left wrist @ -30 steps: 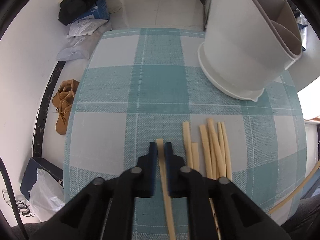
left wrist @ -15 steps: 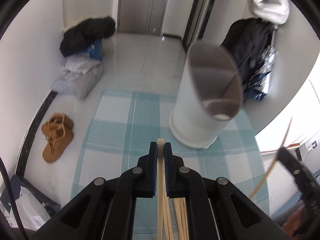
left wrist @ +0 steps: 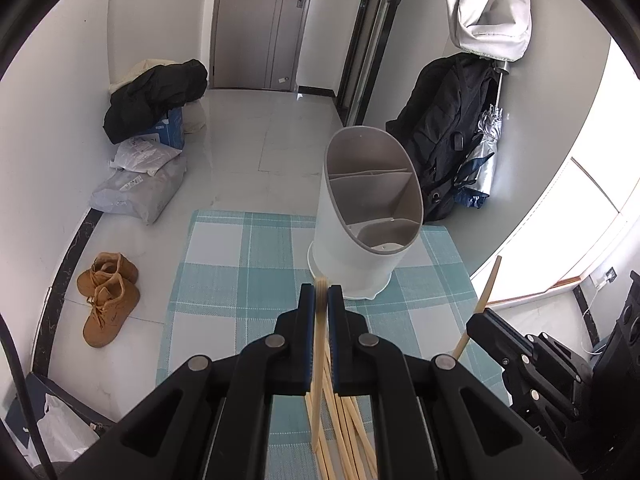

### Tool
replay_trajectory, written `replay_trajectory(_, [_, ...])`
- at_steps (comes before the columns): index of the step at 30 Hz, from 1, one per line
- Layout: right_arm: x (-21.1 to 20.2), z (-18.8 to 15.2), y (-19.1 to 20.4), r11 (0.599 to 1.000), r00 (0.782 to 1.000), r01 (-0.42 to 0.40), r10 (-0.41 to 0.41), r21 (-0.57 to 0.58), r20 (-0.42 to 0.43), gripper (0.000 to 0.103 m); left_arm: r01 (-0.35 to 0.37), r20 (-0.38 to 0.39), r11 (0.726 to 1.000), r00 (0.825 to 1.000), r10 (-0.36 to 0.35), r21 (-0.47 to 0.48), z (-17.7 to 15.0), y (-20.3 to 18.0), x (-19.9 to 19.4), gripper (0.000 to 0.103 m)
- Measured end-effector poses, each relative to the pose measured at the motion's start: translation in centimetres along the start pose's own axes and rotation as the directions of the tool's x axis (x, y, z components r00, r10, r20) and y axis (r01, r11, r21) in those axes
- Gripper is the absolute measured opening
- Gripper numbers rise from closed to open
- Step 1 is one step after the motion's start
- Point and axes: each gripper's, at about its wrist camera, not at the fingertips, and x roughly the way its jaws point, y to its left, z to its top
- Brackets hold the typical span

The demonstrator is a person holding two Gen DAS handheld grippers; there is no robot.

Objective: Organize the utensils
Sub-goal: 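Carry the chopsticks up over the holder with both tools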

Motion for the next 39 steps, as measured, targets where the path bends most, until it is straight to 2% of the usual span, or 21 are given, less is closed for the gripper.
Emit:
replay_trajectory(8, [-0.6,0.1,0.4,1.0,1.0,0.013,-0.013,-0.015,0.026,0.003,0.021,-0.008,0.998,1.0,-0.02,0.051,0.0,-0.4,-0.7,0.002])
replay_trajectory(15, [-0.8,0.5,0.6,1.0,0.999,0.013,-0.013,0.001,0.038,0.003,0.059,-0.008,0.997,0.998,-0.059,0.044,0.3,0.3,-1.1,0.002])
replay_trajectory(19, [-0.8,1.0,0.6,1.0,0.999,0.015,-0.014,-0.003,0.046,0.003,0.094,-0.032,0.995,0.995,-0.093,0.025,0.6,0.5,-1.0,0.002])
replay_trajectory(25, [-1.0,2.6,0.5,0.999,0.995,0.024,-0.022,-0.022,0.093,0.003,0.157,-0.008,0.987,0.988,-0.157,0.033,2.2,0.0,-2.1,0.002])
replay_trajectory(31, [-1.4,5.4,0.5,0.998,0.99,0.034,-0.026,-0.05,0.141,0.003,0.204,0.025,0.978,0.979,-0.205,0.035,5.1,-0.6,-4.0,0.002])
replay_trajectory(39, [-1.2,12.2,1.0,0.988,0.977,0.035,-0.002,-0.148,0.214,0.003,0.266,0.056,0.963,0.962,-0.268,0.042,10.4,-1.2,-6.4,0.002])
